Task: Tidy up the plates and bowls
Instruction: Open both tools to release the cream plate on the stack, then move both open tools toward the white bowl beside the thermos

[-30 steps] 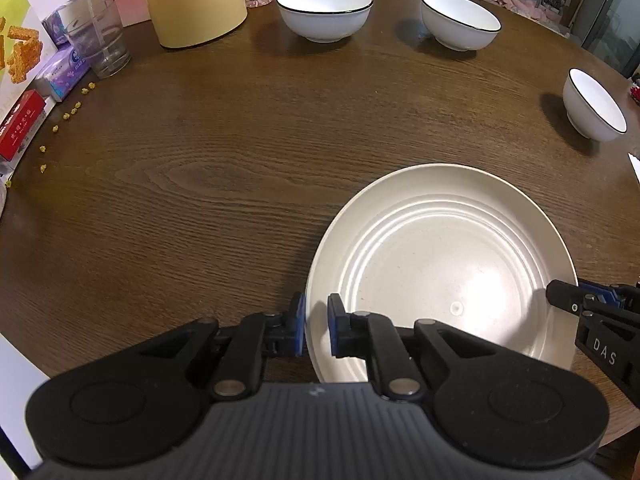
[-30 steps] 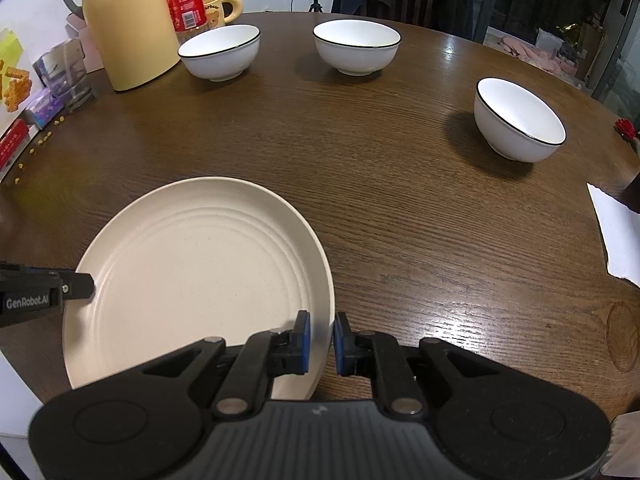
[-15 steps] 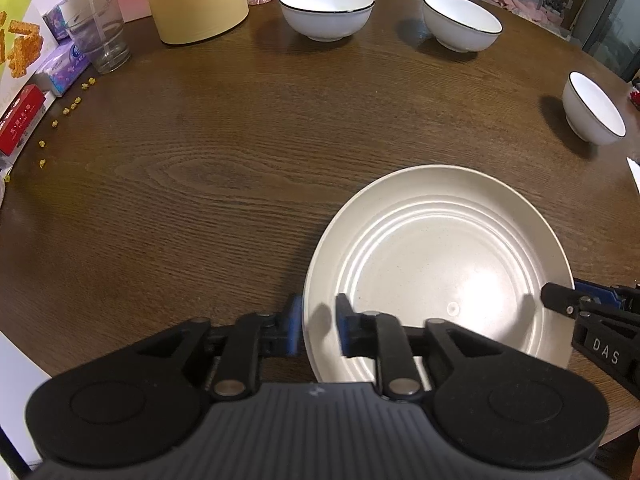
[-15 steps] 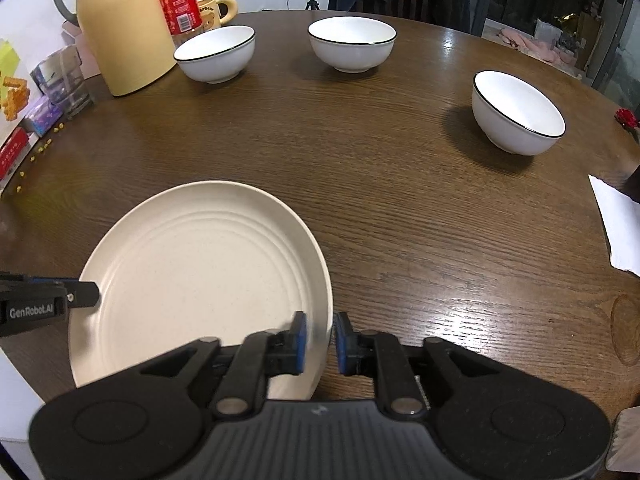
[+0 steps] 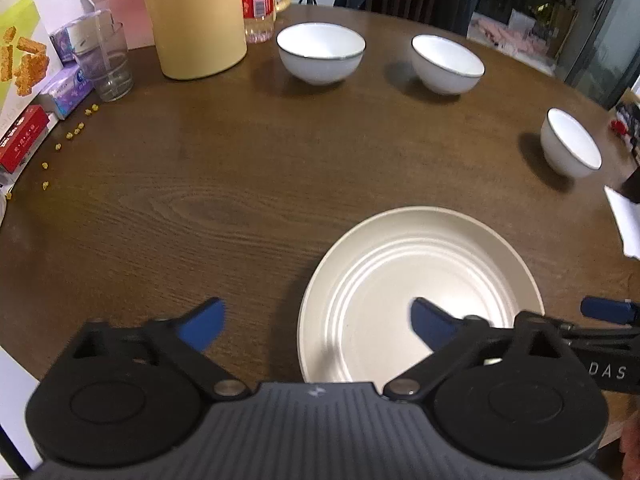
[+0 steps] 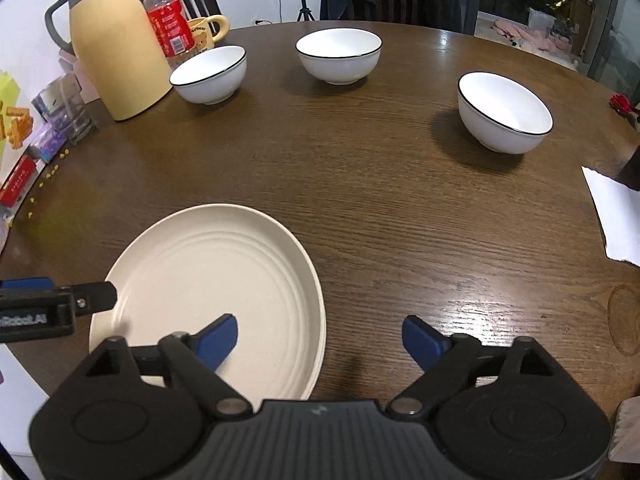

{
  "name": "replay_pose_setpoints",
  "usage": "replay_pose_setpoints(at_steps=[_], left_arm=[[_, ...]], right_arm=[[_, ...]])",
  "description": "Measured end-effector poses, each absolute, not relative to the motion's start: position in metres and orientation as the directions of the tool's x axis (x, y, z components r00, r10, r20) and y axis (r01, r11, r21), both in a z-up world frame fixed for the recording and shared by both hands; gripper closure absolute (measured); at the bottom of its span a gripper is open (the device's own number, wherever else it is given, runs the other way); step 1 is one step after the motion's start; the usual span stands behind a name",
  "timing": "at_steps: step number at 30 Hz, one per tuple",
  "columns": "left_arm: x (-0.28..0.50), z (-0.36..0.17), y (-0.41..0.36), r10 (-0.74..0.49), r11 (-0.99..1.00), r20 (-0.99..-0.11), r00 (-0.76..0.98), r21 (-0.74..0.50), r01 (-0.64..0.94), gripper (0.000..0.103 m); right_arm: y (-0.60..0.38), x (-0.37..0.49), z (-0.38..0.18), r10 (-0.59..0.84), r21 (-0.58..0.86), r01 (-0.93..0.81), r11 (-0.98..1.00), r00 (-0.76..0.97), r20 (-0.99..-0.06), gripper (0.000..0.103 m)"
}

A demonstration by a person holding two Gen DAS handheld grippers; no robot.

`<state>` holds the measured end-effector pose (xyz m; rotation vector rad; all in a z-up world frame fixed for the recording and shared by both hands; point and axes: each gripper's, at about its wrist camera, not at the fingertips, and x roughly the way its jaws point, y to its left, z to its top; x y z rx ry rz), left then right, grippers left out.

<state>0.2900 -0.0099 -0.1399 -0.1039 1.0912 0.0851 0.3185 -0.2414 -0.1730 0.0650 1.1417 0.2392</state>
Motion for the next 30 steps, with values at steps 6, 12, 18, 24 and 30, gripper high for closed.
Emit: replay_pose_setpoints(at_steps=[6, 12, 18, 24, 30], left_arm=[[0.288, -0.131, -0.006, 0.002, 0.989, -0.877, 0.481, -0.068, -0.128, 0.0], [0.284, -0.12, 0.002, 0.005, 0.988, -0.865, 0.502, -0.072, -0.134, 0.0], [0.278, -0.106, 0.014, 0.005, 0.987, -0.848, 0.53, -0.08, -0.136, 0.0], [0.269, -0.094, 0.033, 0.012, 0.987, -0.829, 0.559, -0.078, -0.137, 0.0], [0.261, -0.077, 0.051, 0.017, 0.99, -0.803, 0.595, -0.071, -0.124, 0.0]], right_arm=[[-0.247, 0.316, -0.17, 0.233, 0.204, -0.116, 0.972, 0.39, -0.891, 0.0], [-0.248, 0.311, -0.162, 0.237, 0.215, -0.1, 0.971, 0.408, -0.882, 0.0], [-0.244, 0.302, -0.148, 0.239, 0.221, -0.093, 0.971, 0.429, -0.871, 0.0], [-0.235, 0.29, -0.13, 0.252, 0.237, -0.092, 0.967, 0.461, -0.851, 0.0], [-0.225, 0.279, -0.115, 0.257, 0.25, -0.081, 0.965, 0.491, -0.833, 0.0]])
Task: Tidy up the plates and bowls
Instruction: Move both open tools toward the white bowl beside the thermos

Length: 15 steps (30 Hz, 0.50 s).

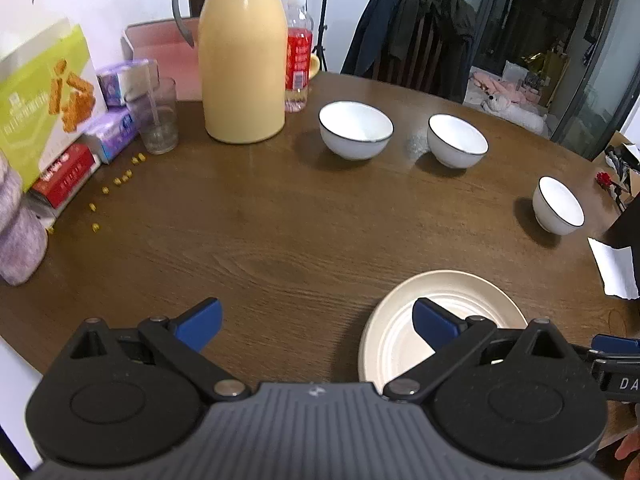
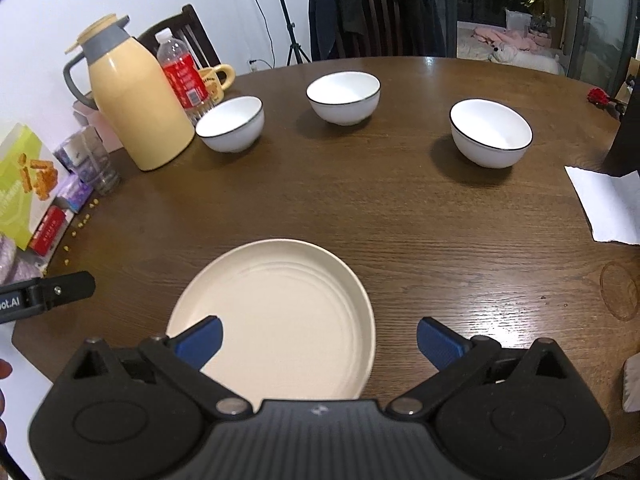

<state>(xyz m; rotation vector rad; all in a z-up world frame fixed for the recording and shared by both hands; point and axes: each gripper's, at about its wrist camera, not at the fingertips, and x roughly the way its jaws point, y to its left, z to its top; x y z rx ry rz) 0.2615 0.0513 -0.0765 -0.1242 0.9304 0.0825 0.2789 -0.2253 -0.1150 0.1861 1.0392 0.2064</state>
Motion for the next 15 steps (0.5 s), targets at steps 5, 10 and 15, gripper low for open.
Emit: replay_pose_setpoints(at_steps=[5, 10, 15], left_arm=[[0.26, -0.061, 0.061, 0.019, 0.992, -0.783, 0.621, -0.064, -0.111, 0.0], [0.26, -0.045, 0.067, 0.022, 0.991, -0.766, 0.643, -0.07, -0.118, 0.0], [0.263, -0.028, 0.071, 0.044, 0.987, -0.742, 0.669, -0.072, -0.144, 0.0]], right_arm=[[-0.218, 0.272, -0.099, 0.259, 0.261, -0.071, 0.963, 0.521, -0.813, 0.0], [-0.213, 0.272, -0.084, 0.274, 0.275, -0.08, 0.958, 0.534, -0.8, 0.0], [-0.212, 0.283, -0.069, 0.303, 0.293, -0.108, 0.95, 0.546, -0.781, 0.0]])
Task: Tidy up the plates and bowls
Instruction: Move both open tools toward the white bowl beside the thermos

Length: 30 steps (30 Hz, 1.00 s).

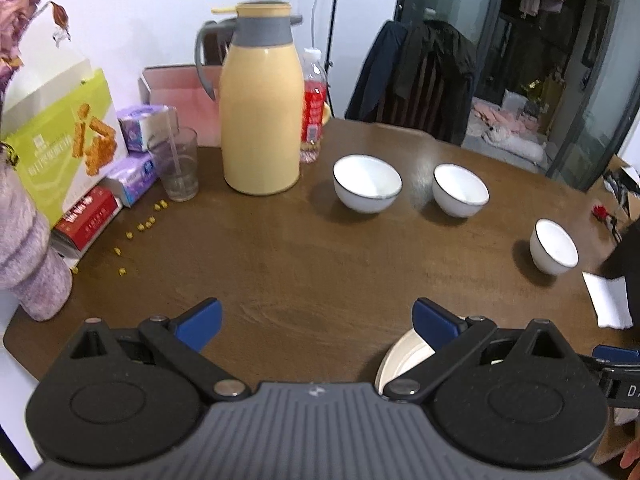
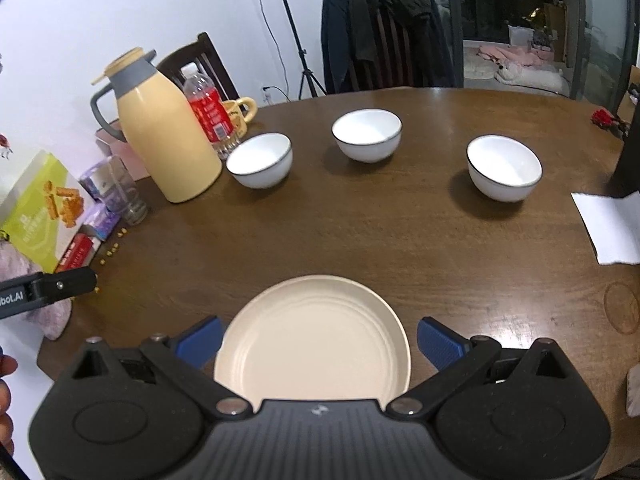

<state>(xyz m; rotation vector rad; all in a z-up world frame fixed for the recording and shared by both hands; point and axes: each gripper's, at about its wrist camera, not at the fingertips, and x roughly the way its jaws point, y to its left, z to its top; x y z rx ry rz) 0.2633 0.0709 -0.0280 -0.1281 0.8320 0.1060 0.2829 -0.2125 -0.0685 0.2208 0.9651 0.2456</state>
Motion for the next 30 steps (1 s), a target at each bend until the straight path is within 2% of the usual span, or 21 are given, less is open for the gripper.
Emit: replay_pose_setpoints(at_steps=[16, 30], left_arm=[[0.309, 0.002, 0.058, 0.147, 0.969, -0.735, 0.662, -0.029, -0.247, 0.0], [0.361, 0.002, 0.074, 0.158, 0.959, -0.78, 0.606, -0.026, -0.283, 0.0]], right_arm=[[-0.208, 0.359, -0.046, 0.386, 0.33, -0.2, 0.923, 0.478, -0.789, 0.0], [-0.191, 0.423, -0.051, 0.42, 0.386, -0.165, 0.908, 0.386, -0.822, 0.0]])
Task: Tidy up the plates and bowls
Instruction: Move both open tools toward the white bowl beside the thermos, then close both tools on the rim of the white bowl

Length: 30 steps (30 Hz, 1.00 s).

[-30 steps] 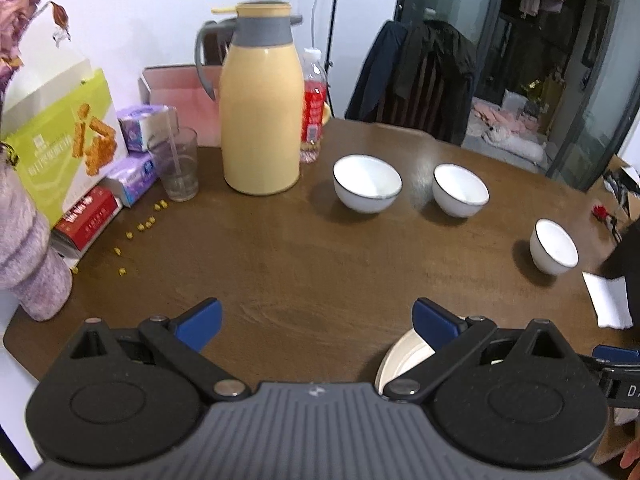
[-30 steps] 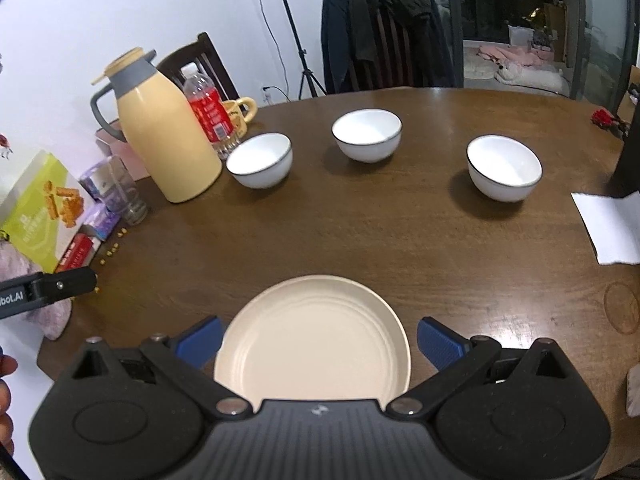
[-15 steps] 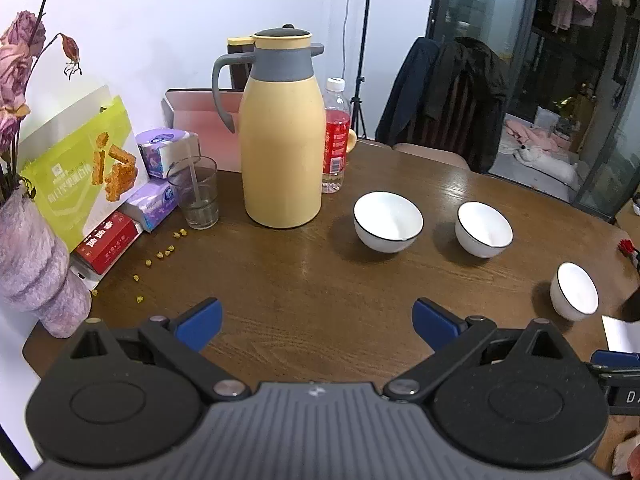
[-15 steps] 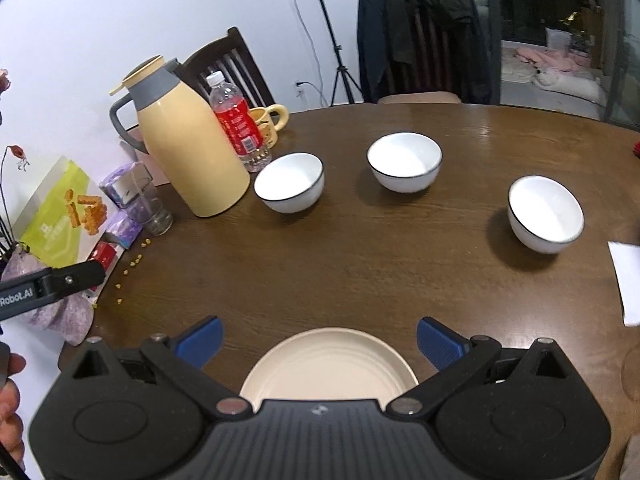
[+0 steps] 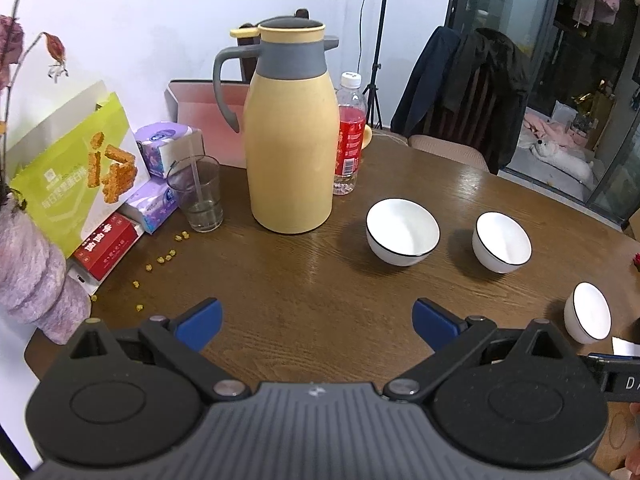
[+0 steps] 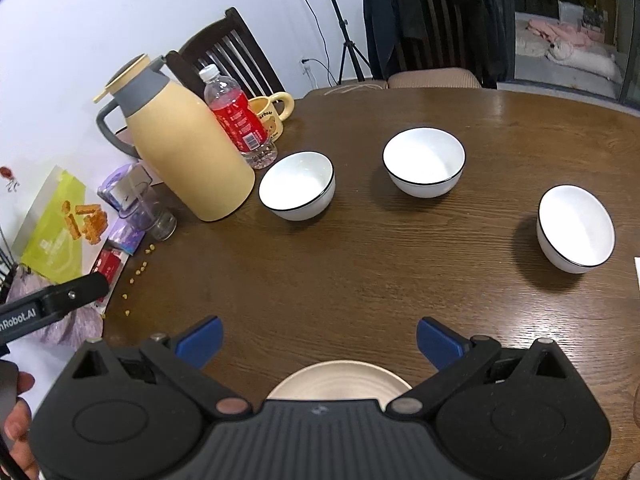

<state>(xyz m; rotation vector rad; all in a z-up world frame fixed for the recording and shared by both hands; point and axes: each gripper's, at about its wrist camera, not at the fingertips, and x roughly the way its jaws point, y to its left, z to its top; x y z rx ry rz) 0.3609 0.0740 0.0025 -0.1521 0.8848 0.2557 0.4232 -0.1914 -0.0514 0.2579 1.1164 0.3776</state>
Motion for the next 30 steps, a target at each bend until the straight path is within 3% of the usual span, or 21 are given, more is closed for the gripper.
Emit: replay_pose_setpoints(at_steps=[30], left_arm=[[0.511, -0.063, 0.137, 0.065, 0.946, -0.885, 0.462, -0.093, -0.311, 0.0]], right_arm=[[-0.106, 0.589, -0.104, 0.399, 0.398, -0.061, 0.915, 0.265, -0.878, 0.005]])
